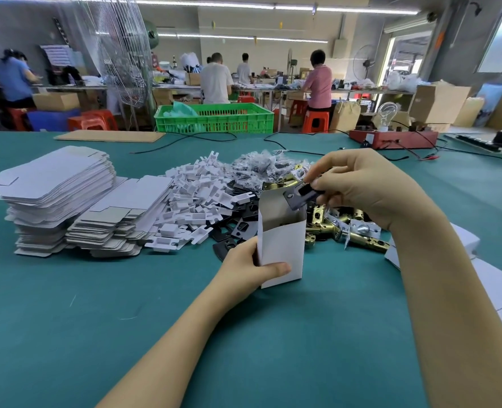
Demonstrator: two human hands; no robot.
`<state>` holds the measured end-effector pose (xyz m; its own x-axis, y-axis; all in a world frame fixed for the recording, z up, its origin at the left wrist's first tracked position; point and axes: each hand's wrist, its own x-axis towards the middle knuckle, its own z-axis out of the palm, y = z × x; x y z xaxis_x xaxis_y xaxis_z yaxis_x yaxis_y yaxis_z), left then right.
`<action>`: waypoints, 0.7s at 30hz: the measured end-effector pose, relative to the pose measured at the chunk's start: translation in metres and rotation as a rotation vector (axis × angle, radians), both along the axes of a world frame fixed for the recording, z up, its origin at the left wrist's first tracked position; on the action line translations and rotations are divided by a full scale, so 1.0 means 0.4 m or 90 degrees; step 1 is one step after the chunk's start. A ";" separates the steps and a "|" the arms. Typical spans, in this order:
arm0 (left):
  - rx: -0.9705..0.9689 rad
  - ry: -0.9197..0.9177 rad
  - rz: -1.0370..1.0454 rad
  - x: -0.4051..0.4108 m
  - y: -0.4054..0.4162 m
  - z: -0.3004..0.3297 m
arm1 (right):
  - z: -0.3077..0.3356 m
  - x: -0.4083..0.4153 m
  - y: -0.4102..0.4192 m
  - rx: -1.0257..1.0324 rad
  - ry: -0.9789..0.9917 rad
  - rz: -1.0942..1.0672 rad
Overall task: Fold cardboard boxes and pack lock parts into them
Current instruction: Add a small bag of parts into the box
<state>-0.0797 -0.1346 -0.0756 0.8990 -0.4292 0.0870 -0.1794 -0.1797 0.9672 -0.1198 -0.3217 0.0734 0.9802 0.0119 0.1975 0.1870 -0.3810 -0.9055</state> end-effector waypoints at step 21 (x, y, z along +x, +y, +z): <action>0.001 0.000 -0.006 0.007 0.004 -0.004 | -0.022 0.018 0.015 -0.074 -0.132 -0.009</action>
